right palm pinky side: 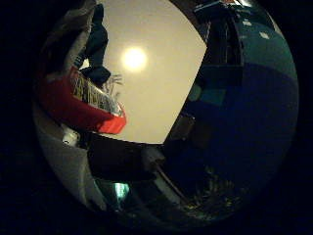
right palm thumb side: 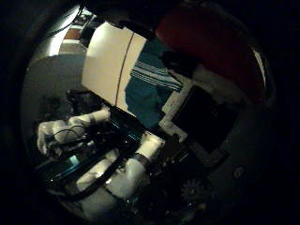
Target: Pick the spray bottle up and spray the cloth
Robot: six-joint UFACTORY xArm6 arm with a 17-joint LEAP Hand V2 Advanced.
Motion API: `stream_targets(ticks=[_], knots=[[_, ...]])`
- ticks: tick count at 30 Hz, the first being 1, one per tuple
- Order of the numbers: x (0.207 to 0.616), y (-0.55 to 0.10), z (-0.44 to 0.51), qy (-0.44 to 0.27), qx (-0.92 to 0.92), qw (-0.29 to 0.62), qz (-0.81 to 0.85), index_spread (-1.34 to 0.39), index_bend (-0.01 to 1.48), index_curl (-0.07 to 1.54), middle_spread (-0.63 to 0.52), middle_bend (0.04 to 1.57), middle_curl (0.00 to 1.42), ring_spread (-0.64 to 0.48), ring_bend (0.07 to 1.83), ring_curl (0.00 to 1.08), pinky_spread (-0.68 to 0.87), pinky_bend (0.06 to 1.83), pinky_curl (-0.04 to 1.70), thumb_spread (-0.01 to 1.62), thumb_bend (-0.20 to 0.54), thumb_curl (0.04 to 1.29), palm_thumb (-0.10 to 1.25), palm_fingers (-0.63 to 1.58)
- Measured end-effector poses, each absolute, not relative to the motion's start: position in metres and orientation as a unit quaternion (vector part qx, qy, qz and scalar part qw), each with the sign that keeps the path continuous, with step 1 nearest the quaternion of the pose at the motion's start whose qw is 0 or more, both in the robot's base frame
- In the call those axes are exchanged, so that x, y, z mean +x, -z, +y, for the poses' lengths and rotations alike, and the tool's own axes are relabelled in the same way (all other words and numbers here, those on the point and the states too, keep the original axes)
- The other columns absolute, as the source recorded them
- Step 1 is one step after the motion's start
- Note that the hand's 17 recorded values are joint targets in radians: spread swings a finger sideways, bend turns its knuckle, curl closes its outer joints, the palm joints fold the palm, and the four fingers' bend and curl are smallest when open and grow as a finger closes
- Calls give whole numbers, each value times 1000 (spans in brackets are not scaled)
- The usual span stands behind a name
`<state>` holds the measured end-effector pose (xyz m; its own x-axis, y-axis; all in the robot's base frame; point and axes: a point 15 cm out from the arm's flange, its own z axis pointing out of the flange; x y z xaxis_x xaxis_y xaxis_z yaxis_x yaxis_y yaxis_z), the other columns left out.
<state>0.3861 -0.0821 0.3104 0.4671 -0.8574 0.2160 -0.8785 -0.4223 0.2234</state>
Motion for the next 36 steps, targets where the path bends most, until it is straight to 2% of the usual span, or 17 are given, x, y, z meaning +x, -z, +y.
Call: stream_targets(ticks=[7, 14, 23, 36], knots=[[392, -260, -48, -33, 849, 230, -474, -171, 1233, 702, -99, 1419, 675, -212, 1368, 759, -215, 1042, 1263, 939, -15, 716, 1067, 1143], [401, -246, -32, -28, 851, 242, -465, -172, 1232, 704, -99, 1421, 673, -213, 1369, 768, -219, 1040, 1266, 940, -15, 720, 1066, 1143], [422, -274, -36, -55, 849, 230, -473, -174, 1227, 707, -99, 1423, 671, -214, 1366, 775, -222, 1039, 1269, 937, -16, 723, 1062, 1142], [430, -343, -62, -75, 825, 216, -517, -175, 1223, 711, -99, 1426, 669, -215, 1361, 781, -224, 1038, 1270, 932, -15, 727, 1061, 1143]])
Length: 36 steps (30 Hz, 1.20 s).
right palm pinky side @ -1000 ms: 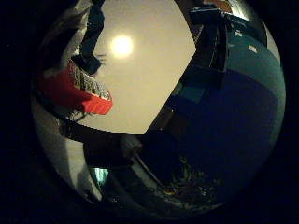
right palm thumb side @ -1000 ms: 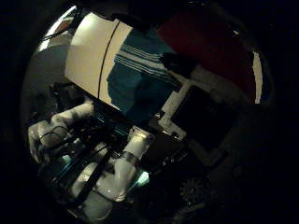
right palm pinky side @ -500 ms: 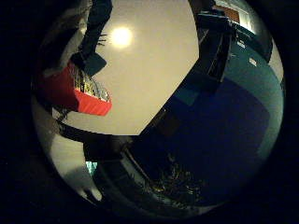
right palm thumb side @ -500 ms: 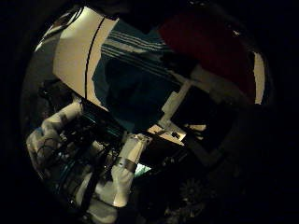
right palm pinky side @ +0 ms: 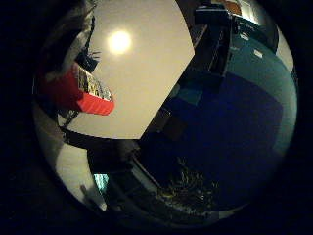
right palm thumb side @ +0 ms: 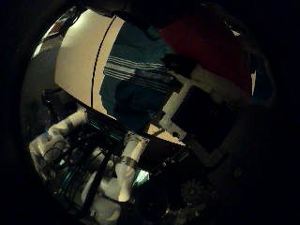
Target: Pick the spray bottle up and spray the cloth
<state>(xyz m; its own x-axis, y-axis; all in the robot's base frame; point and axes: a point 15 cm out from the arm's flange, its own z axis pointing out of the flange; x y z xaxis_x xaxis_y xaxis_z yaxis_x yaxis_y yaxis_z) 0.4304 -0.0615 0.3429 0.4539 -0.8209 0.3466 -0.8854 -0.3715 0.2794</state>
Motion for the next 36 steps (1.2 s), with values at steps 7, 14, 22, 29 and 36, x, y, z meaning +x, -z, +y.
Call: stream_targets(ticks=[7, 14, 22, 29, 36], knots=[[436, -401, -50, -93, 820, 173, -538, -175, 1222, 713, -99, 1429, 666, -215, 1360, 783, -225, 1038, 1270, 933, -15, 730, 1056, 1142], [439, -421, 23, -42, 837, 49, -544, -175, 1221, 715, -99, 1430, 664, -216, 1359, 785, -226, 1038, 1271, 932, -13, 735, 1063, 1143], [448, -436, 116, 27, 831, -102, -547, -175, 1220, 716, -98, 1431, 662, -216, 1359, 786, -226, 1038, 1271, 929, -15, 741, 1065, 1143], [483, -453, 188, 44, 808, -261, -527, -175, 1220, 717, -98, 1428, 662, -216, 1358, 786, -226, 1038, 1271, 915, -14, 753, 1082, 1143], [489, -429, 232, 97, 783, -358, -499, -176, 1219, 717, -98, 1426, 664, -216, 1358, 786, -227, 1037, 1271, 889, -15, 763, 1092, 1143]])
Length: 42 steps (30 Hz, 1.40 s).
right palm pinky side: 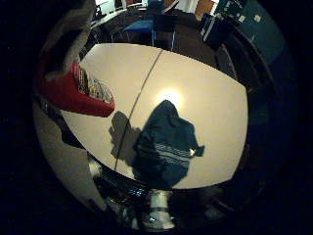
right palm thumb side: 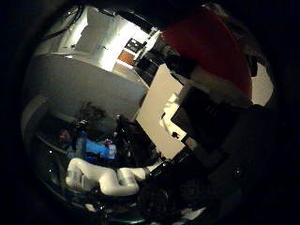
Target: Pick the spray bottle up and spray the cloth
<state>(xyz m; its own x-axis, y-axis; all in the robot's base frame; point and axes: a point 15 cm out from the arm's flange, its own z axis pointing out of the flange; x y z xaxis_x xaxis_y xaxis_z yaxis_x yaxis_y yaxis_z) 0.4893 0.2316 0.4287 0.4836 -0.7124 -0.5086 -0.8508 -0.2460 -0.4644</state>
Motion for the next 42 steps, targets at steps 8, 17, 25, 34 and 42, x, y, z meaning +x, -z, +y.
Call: stream_targets(ticks=[8, 17, 25, 34, 42], knots=[[487, -373, 240, -114, -780, 379, 484, -178, 1214, 720, -99, 1425, 668, -216, 1361, 787, -227, 1041, 1271, 876, -16, 779, 1089, 1138], [475, -292, 219, -133, -774, 353, 508, -180, 1208, 727, -97, 1423, 670, -215, 1362, 787, -226, 1042, 1270, 857, -16, 795, 1079, 1138], [481, -242, 211, -141, -780, 329, 513, -181, 1206, 731, -99, 1422, 671, -215, 1362, 786, -226, 1042, 1269, 850, -15, 803, 1077, 1138], [484, -228, 225, -140, -788, 322, 506, -181, 1204, 734, -98, 1422, 672, -215, 1362, 786, -226, 1042, 1269, 853, -15, 814, 1070, 1138], [484, -231, 226, -136, -789, 324, 505, -181, 1198, 735, -94, 1416, 669, -214, 1352, 779, -227, 1039, 1256, 864, -25, 797, 1003, 1147]])
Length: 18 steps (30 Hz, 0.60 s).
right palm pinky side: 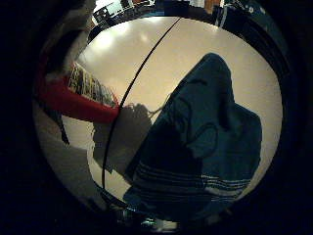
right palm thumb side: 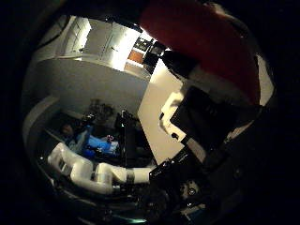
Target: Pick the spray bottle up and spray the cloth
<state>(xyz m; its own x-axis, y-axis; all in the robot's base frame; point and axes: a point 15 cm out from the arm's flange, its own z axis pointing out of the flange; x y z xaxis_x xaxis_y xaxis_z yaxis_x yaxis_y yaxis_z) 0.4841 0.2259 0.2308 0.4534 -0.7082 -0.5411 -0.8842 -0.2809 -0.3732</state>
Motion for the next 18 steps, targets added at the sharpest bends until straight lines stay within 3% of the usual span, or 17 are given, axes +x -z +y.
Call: stream_targets(ticks=[7, 14, 18], knots=[[485, -236, 223, -133, -788, 327, 504, -209, 1037, 695, -110, 1317, 636, -202, 1298, 709, -263, 1016, 1106, 854, -34, 716, 886, 1120], [480, -239, 223, -132, -793, 325, 498, -282, 674, 678, -129, 1156, 603, -225, 1257, 641, -337, 1008, 955, 787, -37, 657, 820, 1006], [479, -243, 223, -130, -794, 327, 496, -309, 452, 668, -150, 1090, 604, -238, 1236, 612, -385, 979, 896, 843, -31, 614, 795, 889]])
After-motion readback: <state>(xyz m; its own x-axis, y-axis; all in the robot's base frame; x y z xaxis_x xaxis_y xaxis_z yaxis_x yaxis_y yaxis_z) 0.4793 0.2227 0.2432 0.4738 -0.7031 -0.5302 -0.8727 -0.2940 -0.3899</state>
